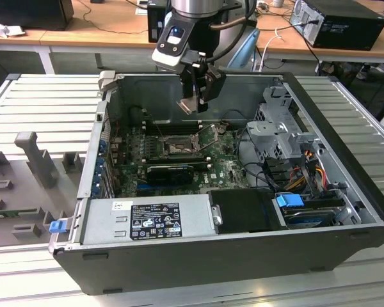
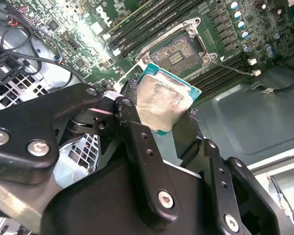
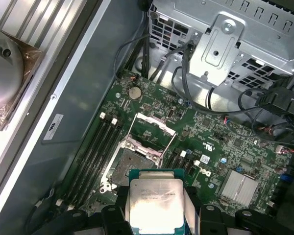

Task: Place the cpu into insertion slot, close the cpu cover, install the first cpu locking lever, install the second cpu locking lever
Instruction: 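Place the cpu into insertion slot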

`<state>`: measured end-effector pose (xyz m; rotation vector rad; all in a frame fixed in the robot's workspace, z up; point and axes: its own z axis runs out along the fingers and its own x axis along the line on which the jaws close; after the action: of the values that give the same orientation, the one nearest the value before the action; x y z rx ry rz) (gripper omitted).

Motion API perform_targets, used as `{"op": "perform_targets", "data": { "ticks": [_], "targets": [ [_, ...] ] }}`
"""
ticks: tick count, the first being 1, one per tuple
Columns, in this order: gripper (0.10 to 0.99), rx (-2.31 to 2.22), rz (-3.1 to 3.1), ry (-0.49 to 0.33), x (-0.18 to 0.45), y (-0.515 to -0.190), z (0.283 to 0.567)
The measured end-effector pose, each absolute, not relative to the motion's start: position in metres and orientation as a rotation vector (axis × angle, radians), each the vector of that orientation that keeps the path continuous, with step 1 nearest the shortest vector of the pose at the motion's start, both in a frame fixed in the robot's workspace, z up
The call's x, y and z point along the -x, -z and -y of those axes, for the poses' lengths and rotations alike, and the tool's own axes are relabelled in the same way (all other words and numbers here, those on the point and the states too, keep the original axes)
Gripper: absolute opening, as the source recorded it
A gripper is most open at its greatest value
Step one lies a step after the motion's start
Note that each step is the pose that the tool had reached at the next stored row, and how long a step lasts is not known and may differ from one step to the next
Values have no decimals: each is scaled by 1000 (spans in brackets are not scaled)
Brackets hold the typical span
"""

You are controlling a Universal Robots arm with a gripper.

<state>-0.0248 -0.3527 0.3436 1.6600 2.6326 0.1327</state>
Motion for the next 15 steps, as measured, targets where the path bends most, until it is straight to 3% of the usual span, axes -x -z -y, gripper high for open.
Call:
{"op": "perform_targets", "data": {
  "ticks": [15],
  "targets": [
    [529, -1688, -2614, -132, 25, -339, 353]
  ]
}}
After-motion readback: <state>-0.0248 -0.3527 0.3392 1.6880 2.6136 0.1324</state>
